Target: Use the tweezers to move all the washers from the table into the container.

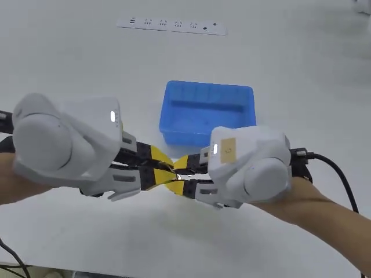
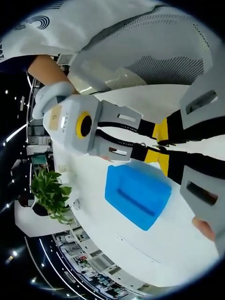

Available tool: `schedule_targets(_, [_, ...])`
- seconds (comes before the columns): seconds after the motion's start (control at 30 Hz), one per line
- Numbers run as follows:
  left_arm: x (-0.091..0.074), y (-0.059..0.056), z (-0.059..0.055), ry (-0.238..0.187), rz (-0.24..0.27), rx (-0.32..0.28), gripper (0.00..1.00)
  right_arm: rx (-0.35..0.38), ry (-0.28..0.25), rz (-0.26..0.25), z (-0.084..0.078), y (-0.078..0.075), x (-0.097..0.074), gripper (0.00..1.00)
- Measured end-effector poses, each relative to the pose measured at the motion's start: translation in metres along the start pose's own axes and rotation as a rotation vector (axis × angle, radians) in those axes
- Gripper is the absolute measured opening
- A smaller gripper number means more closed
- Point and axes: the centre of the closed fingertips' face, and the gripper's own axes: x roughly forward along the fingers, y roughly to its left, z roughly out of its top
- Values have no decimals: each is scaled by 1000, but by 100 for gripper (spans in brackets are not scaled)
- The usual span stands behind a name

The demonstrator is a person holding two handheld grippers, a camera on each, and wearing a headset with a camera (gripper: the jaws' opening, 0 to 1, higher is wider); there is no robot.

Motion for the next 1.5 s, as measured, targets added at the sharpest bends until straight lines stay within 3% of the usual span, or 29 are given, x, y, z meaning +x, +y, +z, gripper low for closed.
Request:
schedule_targets(0.73, [5, 6, -3, -3, 3, -23, 9, 16, 19, 7, -8, -5, 8, 12])
schedule_targets(0.93, [6, 7, -1, 2, 1, -20, 9, 7, 29, 7, -12, -6, 0, 12])
schedule_targets(1.5, [5, 11, -4, 7, 2, -53, 9, 70, 17, 20, -9, -7, 1, 10])
